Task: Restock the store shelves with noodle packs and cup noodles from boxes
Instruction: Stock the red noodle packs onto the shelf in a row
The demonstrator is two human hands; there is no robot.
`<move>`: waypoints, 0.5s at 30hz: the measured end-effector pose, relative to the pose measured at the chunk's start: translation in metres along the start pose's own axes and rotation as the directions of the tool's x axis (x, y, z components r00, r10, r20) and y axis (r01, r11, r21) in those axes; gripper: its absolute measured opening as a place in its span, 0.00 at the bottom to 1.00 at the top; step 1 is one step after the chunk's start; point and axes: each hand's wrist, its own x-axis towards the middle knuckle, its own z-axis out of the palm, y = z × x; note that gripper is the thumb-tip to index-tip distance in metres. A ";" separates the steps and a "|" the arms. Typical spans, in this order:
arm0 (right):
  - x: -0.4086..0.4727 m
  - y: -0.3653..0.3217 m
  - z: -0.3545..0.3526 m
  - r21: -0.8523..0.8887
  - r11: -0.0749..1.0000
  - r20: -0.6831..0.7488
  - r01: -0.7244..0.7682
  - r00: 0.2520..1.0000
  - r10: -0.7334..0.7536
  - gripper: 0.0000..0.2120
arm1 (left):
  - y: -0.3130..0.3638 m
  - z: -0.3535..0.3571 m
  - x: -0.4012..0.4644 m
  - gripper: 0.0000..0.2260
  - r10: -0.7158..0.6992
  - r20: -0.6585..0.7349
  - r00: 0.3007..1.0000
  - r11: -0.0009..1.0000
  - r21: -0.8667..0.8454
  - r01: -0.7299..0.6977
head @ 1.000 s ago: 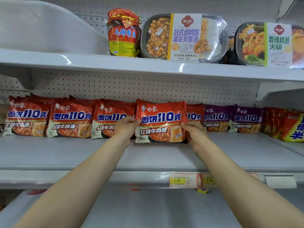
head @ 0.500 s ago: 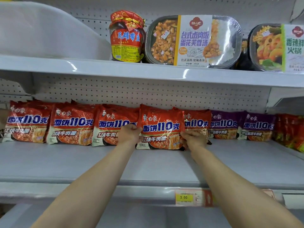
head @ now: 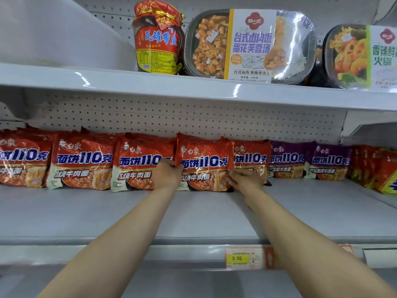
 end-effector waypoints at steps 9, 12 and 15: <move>-0.008 -0.007 0.002 -0.335 0.942 -0.161 0.006 0.985 -0.063 0.03 | 0.019 -0.007 -0.026 0.24 0.110 0.011 0.994 0.989 0.094 -0.111; -0.022 -0.014 0.005 -0.377 0.925 -0.051 -0.038 0.998 0.020 0.02 | 0.024 -0.008 -0.038 0.28 0.079 0.118 0.990 0.987 0.132 -0.095; -0.036 -0.019 0.008 -0.371 0.924 0.029 -0.091 0.994 0.110 0.04 | 0.030 -0.008 -0.051 0.34 -0.010 0.231 0.973 0.997 0.075 -0.007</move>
